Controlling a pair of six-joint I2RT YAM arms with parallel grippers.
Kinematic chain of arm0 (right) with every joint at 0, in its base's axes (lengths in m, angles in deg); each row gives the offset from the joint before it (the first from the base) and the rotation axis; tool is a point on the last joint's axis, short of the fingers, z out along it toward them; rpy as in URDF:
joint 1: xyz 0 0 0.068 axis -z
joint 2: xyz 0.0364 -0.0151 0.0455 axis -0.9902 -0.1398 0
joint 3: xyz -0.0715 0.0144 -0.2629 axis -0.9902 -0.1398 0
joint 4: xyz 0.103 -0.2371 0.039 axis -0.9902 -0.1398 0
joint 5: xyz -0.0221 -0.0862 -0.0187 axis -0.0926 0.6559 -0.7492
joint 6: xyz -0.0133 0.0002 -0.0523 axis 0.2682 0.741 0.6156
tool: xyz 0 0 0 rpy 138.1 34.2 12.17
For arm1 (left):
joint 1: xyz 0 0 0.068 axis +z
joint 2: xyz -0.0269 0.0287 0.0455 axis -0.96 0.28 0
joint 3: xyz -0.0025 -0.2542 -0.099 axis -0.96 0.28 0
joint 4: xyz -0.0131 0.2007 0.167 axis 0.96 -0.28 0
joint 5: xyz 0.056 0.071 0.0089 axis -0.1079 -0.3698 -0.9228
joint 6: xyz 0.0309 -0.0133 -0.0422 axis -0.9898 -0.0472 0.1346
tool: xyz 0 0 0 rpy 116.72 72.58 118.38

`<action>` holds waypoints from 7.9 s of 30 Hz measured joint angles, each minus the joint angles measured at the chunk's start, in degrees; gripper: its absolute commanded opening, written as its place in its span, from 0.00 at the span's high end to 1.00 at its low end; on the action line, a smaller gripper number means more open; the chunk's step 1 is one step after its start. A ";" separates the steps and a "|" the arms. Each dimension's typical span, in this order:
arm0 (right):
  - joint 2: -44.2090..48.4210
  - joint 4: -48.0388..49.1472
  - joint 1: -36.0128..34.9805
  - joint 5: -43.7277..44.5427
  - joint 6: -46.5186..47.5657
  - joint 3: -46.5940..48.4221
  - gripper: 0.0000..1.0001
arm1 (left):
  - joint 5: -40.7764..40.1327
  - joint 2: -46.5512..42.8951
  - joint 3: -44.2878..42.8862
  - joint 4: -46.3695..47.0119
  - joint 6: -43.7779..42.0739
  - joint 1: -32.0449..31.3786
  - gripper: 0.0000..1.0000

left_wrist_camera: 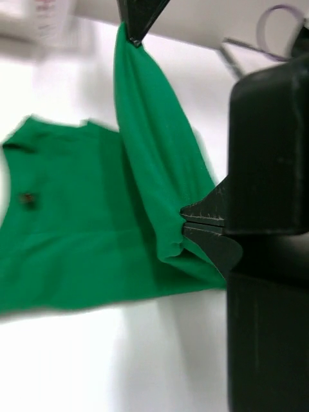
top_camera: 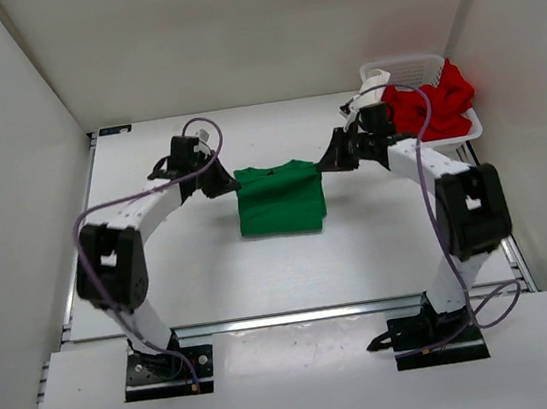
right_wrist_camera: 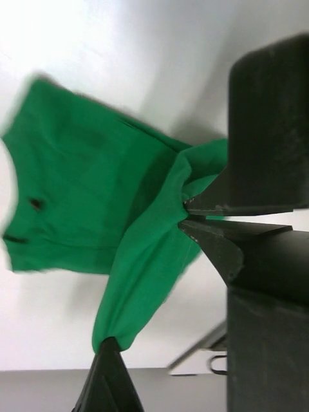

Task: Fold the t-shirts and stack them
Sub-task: Fold the long partially folded tshirt into a neat square, then smooth out wrinkles on the folded tshirt, then put the neatly folded tshirt into the corner of the board with the left arm, then grab crumpled tshirt from bin with the right arm, then move the tshirt to the center of the board

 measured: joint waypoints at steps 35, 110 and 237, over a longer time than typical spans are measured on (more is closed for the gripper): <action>-14.91 2.89 -8.68 5.22 2.10 13.88 1.00 | -0.96 17.09 -1.33 23.45 8.83 -7.19 0.60; 21.16 12.04 -13.49 2.54 -1.90 -22.91 0.35 | -8.94 8.68 23.34 40.15 13.99 -2.86 0.95; -5.88 -24.76 25.09 32.98 13.42 56.41 1.00 | -4.96 -19.63 32.50 28.41 -1.25 -23.71 0.62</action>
